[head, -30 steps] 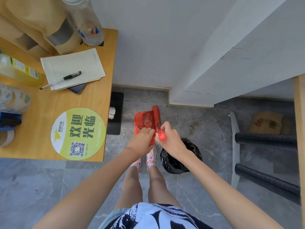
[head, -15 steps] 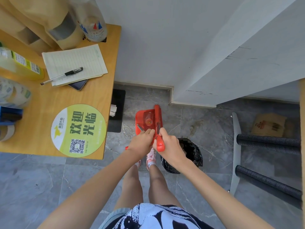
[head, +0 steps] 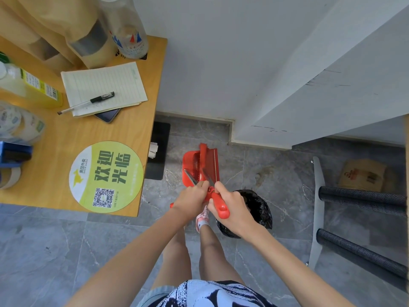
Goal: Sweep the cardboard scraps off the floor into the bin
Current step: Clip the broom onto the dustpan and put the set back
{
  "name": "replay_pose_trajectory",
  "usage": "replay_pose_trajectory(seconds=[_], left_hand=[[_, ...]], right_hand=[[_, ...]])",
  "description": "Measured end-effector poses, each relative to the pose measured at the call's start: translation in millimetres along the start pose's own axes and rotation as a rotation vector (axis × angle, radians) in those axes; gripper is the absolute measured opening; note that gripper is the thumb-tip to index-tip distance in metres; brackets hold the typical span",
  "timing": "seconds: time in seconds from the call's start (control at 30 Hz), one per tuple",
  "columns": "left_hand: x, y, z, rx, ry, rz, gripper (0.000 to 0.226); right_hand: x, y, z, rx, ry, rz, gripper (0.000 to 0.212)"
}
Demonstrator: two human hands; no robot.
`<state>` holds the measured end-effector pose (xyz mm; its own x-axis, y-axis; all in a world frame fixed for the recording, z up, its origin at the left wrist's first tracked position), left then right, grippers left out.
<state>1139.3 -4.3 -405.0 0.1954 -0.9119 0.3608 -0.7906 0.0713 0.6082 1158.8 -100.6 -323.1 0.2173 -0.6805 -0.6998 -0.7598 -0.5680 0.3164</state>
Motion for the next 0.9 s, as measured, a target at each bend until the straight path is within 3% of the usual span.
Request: replay_pose_trajectory(seconds=[0.57,0.9], left_hand=[[-3,6,-35,0.074,-0.058,0.004,0.015],[35,21,-129,0.204,-0.202,0.064,0.02]], right_hand=[[-19,-16,-14,0.045,-0.112,0.093,0.024],[-57,-30,-90,0.176,-0.062,0.021,0.026]])
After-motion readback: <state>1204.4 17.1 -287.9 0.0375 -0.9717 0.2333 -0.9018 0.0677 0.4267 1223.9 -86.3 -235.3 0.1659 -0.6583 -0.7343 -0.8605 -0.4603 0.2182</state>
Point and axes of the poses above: each hand's wrist, its own y-axis away from the middle knuckle, its own z-axis out of the palm, x = y × z, the point moved 7 cm from there along -y, towards the middle knuckle, and after that the axes turned 10 degrees about -z, right-handed, at the moved point
